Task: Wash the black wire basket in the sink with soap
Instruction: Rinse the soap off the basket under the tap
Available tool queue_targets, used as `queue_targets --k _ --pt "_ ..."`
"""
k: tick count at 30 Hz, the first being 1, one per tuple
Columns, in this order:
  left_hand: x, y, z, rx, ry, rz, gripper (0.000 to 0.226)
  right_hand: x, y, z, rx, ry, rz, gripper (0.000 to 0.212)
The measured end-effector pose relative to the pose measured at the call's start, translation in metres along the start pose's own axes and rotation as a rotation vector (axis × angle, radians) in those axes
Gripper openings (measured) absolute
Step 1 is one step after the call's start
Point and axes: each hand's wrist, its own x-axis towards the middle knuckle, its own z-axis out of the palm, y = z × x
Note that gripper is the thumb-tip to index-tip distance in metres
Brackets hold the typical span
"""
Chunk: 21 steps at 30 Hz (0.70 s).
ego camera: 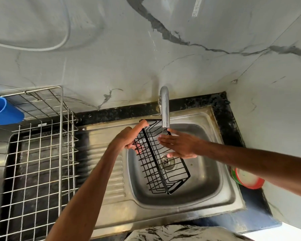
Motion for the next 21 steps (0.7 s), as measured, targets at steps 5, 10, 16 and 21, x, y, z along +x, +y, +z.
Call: queue_targets --k 5,10,16,21 --pt "-0.003 0.008 -0.005 0.042 0.022 0.035 0.128 0.021 0.013 -0.04 -0.08 -0.085 0.094 0.075" --pt "-0.014 0.015 -0.007 0.025 0.098 0.094 0.087 0.005 -0.008 -0.015 -0.026 -0.002 0.063 0.077" --pt "0.007 0.006 0.0 0.105 0.075 0.137 0.08 -0.003 -0.021 -0.003 -0.045 -0.125 -0.118 0.072" --pt "0.009 0.01 -0.002 0.163 0.116 0.149 0.098 0.019 0.014 -0.041 -0.092 -0.068 0.075 0.079"
